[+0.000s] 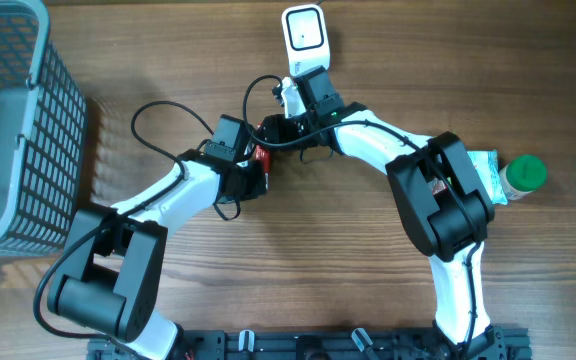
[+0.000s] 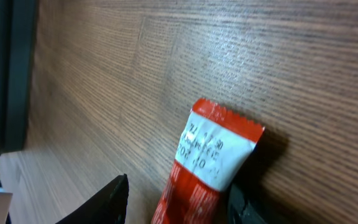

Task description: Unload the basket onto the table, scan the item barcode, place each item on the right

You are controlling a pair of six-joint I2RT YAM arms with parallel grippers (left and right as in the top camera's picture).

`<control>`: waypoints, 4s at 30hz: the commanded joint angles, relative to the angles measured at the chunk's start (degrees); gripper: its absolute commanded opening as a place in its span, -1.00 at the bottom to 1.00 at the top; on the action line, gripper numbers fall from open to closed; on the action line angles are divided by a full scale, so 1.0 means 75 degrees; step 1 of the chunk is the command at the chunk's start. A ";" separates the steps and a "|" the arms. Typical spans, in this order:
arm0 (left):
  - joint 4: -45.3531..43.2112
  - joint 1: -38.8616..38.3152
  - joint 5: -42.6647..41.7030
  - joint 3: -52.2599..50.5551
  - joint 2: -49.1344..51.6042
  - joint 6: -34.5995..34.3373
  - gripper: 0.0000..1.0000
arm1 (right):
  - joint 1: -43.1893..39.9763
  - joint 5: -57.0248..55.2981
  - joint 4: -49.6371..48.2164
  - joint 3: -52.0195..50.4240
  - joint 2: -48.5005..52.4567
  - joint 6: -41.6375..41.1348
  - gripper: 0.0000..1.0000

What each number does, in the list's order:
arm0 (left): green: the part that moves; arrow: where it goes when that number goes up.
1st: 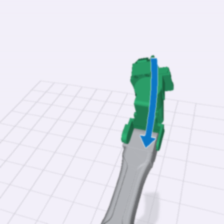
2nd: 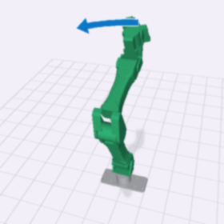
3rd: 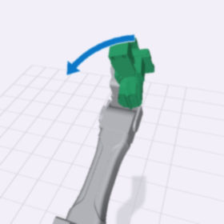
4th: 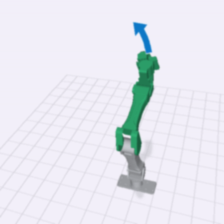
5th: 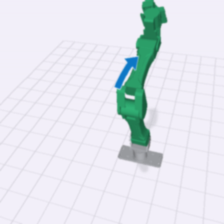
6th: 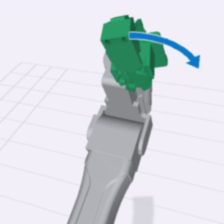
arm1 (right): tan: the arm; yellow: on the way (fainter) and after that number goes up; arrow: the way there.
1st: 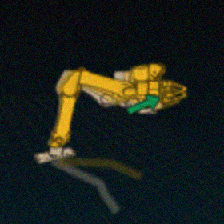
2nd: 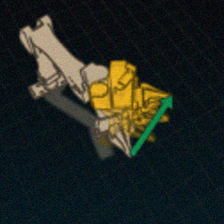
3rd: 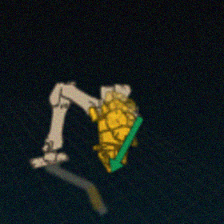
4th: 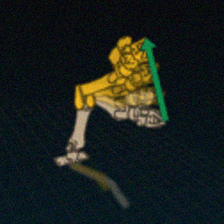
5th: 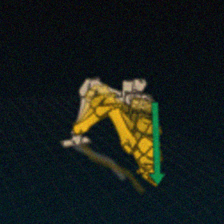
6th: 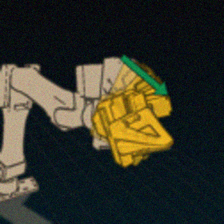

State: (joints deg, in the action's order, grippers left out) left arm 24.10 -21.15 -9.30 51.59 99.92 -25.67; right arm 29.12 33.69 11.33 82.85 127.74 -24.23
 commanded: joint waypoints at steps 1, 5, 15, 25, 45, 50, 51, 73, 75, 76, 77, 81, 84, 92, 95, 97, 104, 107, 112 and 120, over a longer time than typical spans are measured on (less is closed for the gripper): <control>0.0003 0.0009 0.0149 0.0006 0.0210 -0.0009 -0.90 | 0.0189 -0.0058 0.0213 -0.0265 0.0539 -0.0108 0.02; 0.0003 0.0006 0.0192 0.0006 0.0210 -0.0009 -0.91 | 0.0210 -0.0294 0.0256 -0.0265 0.0539 -0.0399 0.02; 0.0044 0.0006 0.0192 0.0006 0.0210 -0.0009 -0.91 | 0.0015 -0.0428 -0.0198 -0.0248 0.0309 -0.0367 -0.05; 0.0044 0.0006 0.0192 0.0006 0.0210 -0.0009 -0.92 | -0.0067 -0.0586 -0.0522 0.0020 -0.0134 -0.0361 -0.89; 0.0038 0.0009 0.0192 0.0006 0.0210 -0.0009 -0.92 | 0.0493 -0.1448 -0.1478 0.0009 0.0303 -0.0184 -0.91; 0.0035 0.0009 0.0195 0.0006 0.0210 -0.0009 -0.92 | 0.0463 -0.1527 -0.1067 0.0009 0.0428 -0.0192 -0.91; 0.0035 0.0009 0.0195 0.0006 0.0210 -0.0009 -0.92 | 0.0434 -0.1565 -0.0903 0.0009 0.0414 -0.0189 -0.91; -0.0428 0.0009 0.0595 0.0006 0.0210 -0.0012 -0.92 | -0.0259 -0.1460 0.3780 0.0009 -0.0370 -0.0481 -0.91; -0.0466 0.0009 0.0595 0.0006 0.0210 -0.0009 -0.92 | -0.0204 -0.1416 0.3893 0.0009 -0.0376 -0.0210 -0.91; -0.0481 0.0009 0.0597 0.0009 0.0210 -0.0006 -0.92 | -0.0192 -0.1306 0.3893 0.0012 -0.0417 -0.0090 -0.91; -0.0498 0.0012 0.0627 0.0009 0.0210 0.0026 -0.92 | -0.0192 -0.1215 0.3858 0.0015 -0.0475 0.0006 -0.91; -0.0460 0.0064 0.0621 0.0064 0.0105 0.0364 -0.92 | -0.0309 -0.1148 0.3765 0.0096 -0.0947 0.0093 -0.90; 0.0032 0.0181 0.0434 0.0251 -0.0289 0.0361 -0.92 | -0.0495 -0.1148 0.3719 0.0096 -0.1510 0.0087 -0.90; 0.0933 0.0207 -0.1291 0.0312 -0.0965 0.0361 -0.92 | -0.0714 -0.1320 0.3716 0.0096 -0.1775 0.0149 -0.57; 0.1186 0.0134 -0.1384 0.0219 -0.0933 0.0361 -0.92 | -0.0836 -0.1326 0.3704 0.0096 -0.1775 0.0463 -0.12; 0.1139 0.0061 -0.1381 0.0093 -0.0901 0.0358 -0.92 | -0.0979 -0.1352 0.3698 0.0096 -0.1775 0.0644 0.04; 0.0761 -0.0239 -0.1396 -0.0099 -0.0513 0.0294 -0.92 | -0.1364 -0.1527 0.3824 0.0076 -0.1711 0.1099 0.10; 0.0641 -0.0414 -0.1390 -0.0102 -0.0306 0.0274 -0.92 | -0.1364 -0.1518 0.3847 -0.0055 -0.1711 0.1233 0.12; 0.0618 -0.0516 -0.1384 -0.0102 -0.0087 0.0277 -0.92 | -0.1303 -0.1236 0.3704 -0.0358 -0.1705 0.1230 0.14; 0.0239 -0.0516 -0.1355 -0.0102 0.0227 0.0277 -0.92 | -0.0909 -0.0944 0.3232 -0.0656 -0.1705 0.0804 0.14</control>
State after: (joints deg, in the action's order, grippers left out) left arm 26.24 -24.97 -19.22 51.27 99.98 -24.10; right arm 20.49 24.73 36.47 79.11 114.76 -16.64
